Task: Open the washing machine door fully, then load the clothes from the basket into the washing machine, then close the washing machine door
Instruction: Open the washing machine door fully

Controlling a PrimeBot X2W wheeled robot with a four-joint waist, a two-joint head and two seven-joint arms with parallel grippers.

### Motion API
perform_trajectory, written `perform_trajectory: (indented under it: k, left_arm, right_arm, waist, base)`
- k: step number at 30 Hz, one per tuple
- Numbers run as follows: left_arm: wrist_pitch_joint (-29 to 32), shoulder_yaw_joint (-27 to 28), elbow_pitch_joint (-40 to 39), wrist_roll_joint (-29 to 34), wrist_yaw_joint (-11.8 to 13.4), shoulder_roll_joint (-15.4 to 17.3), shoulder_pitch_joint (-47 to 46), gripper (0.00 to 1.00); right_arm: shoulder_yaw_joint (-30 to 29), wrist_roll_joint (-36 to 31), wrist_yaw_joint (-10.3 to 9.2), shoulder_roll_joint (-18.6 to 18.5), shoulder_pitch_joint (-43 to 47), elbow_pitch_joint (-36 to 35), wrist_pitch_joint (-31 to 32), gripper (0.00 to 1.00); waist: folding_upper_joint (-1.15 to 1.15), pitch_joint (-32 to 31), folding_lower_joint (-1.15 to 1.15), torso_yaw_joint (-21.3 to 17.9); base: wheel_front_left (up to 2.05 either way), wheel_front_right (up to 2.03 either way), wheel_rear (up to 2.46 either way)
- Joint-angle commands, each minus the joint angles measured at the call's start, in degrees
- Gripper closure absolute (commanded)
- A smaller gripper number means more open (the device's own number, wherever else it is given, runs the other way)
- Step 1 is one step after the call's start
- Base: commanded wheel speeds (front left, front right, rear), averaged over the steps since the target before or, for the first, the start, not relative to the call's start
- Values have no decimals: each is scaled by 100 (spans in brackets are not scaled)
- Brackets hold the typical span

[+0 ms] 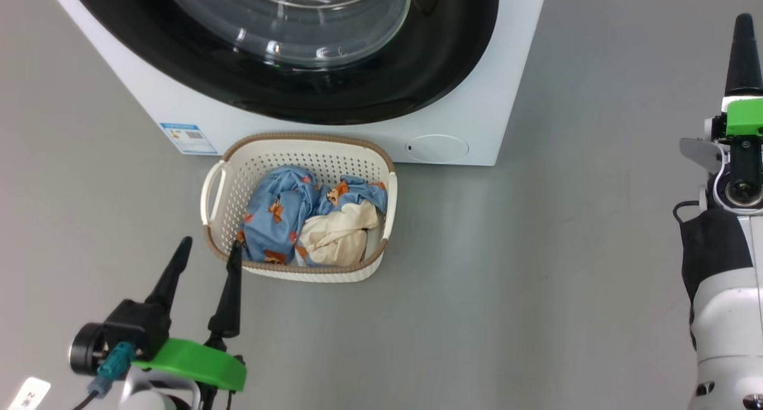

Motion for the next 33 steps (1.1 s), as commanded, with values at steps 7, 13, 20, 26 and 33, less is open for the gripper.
perform_trajectory:
  k: [7,13,20,26,33]
  left_arm:
    - [-60,102,-93,-85,-15,96,-335,0]
    - [-60,54,-76,-118,-15,117,-357,0]
    - [-60,-68,-50,-180,-15,112,-395,0]
    - [-60,-134,-98,-214,-15,103,-482,0]
    - [-60,-190,-132,-272,-15,74,-555,0]
  right_arm:
    - [-240,669,57,135,-698,482,621,100]
    - [-320,725,57,81,-1061,945,1026,100]
    - [-533,749,57,-19,-1838,1692,1517,100]
    - [-543,578,57,-159,-2422,2186,1817,100]
    - [-522,379,57,-266,-2924,2612,2109,100]
  waist:
    - [0,153,0,112]
    - [0,168,0,150]
    - [0,265,0,227]
    - [0,411,0,346]
    - [0,609,0,473]
  base:
    - [0,0,0]
    - [0,0,0]
    - [0,0,0]
    - [0,0,0]
    - [0,0,0]
